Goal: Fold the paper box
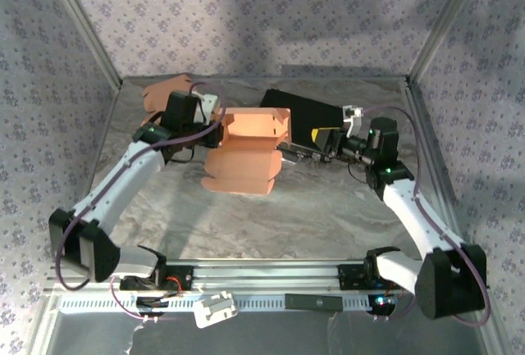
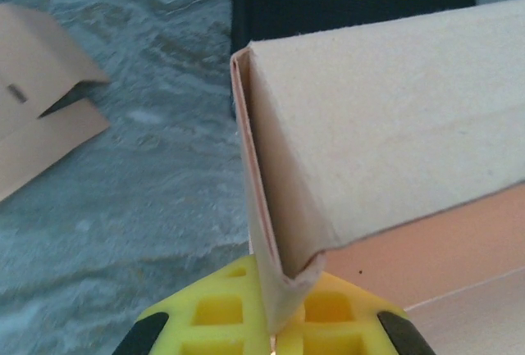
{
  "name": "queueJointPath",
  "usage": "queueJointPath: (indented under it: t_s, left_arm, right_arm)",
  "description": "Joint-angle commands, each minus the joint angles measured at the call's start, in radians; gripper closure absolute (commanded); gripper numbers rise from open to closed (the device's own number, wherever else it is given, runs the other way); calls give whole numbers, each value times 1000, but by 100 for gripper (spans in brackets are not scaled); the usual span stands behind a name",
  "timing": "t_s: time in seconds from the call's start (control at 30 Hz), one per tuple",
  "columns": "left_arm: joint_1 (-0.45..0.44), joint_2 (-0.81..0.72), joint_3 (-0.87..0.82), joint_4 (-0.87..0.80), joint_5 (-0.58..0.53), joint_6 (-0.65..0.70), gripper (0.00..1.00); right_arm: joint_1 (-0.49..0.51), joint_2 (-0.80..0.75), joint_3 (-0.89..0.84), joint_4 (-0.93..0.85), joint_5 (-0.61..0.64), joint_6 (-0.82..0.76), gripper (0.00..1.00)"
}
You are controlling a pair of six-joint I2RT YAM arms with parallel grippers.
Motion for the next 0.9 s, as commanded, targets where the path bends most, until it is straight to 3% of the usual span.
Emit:
queueJointPath:
  t_s: [0.0, 0.13, 0.3, 0.6, 0.87]
  left_arm:
    - [28, 94, 74, 97, 249, 153, 100]
    - [50, 184, 113, 164, 255, 218, 100]
    - [102, 285, 178, 212, 351, 228, 100]
    - [115, 415, 295, 140, 426, 278, 100]
    - [115, 435, 329, 108, 446, 299, 100]
  right_arm:
    - [3, 68, 83, 79, -119, -6, 64]
    - [18, 134, 142, 63, -144, -52, 62]
    - [19, 206, 195, 36, -191, -101, 60]
    - [23, 231, 226, -39, -221, -199, 62]
    - [23, 281, 295, -128, -211, -283, 59]
